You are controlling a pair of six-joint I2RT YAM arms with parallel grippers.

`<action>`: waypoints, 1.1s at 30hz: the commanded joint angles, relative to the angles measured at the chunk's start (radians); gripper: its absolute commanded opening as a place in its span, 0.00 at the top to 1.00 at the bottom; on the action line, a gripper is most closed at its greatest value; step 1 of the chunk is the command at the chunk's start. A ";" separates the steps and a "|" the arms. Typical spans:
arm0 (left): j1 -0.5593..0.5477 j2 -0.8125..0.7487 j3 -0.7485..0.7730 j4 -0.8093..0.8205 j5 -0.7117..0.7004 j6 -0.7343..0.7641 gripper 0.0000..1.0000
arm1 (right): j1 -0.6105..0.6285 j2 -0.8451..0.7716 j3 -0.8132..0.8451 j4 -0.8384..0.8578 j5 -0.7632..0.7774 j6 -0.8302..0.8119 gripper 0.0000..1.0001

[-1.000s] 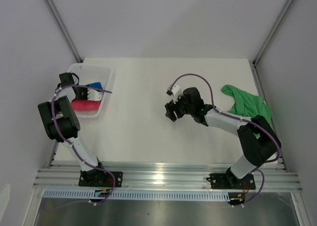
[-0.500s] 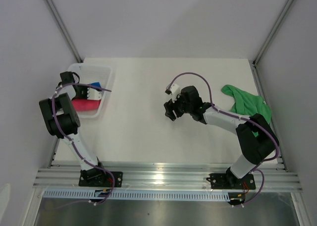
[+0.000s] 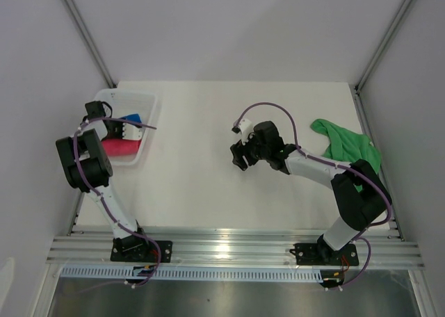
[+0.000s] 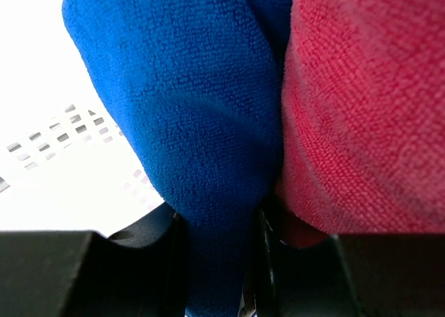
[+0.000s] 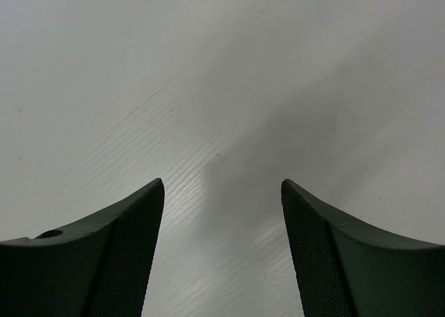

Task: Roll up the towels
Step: Place the rolled towel into the container

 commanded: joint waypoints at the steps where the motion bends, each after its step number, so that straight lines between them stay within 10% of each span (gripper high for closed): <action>1: 0.010 0.005 -0.010 0.015 -0.004 0.305 0.65 | 0.007 -0.007 0.035 0.003 0.012 0.007 0.29; 33: 0.011 0.018 -0.038 0.064 -0.047 0.371 0.57 | 0.012 -0.027 0.022 -0.007 0.037 0.018 0.29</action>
